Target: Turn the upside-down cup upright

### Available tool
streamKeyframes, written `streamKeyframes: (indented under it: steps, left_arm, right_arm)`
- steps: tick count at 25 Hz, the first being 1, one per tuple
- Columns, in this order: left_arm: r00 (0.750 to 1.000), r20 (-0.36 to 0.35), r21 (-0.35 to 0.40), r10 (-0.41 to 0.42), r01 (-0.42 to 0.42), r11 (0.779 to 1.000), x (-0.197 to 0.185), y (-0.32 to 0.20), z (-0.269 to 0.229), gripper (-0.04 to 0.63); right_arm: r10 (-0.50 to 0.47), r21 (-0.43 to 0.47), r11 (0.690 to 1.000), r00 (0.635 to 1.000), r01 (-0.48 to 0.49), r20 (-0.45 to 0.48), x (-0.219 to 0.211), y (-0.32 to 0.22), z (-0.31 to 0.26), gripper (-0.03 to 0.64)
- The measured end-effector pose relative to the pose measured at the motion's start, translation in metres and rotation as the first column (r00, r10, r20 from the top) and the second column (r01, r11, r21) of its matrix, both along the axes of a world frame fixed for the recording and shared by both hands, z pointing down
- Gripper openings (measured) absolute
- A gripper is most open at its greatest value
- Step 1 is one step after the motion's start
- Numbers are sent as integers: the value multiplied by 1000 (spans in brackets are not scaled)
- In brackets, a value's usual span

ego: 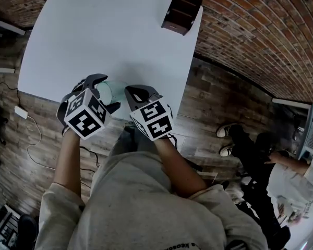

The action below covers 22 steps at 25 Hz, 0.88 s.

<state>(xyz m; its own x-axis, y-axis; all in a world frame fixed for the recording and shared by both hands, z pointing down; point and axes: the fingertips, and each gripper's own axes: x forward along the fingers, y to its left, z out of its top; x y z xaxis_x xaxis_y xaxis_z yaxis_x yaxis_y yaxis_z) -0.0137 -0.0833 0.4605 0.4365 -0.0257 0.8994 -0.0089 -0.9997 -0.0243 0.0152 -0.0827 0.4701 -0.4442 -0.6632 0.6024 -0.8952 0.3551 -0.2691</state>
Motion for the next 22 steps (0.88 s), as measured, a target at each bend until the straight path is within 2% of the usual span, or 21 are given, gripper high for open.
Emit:
streamKeyframes:
  steps: [7, 14, 22]
  left_arm:
    - [999, -36, -3, 3, -3, 1000, 7, 0, -10, 387]
    - [999, -38, -4, 18, -18, 1000, 13, 3, -13, 387]
    - [998, 34, 14, 51, -52, 999, 11, 0, -2, 385]
  right_arm:
    - [29, -18, 999, 999, -28, 40, -2, -2, 8, 6]
    - [46, -35, 998, 996, -44, 80, -4, -4, 15, 6]
    - [71, -32, 997, 993, -68, 98, -1, -7, 18, 6]
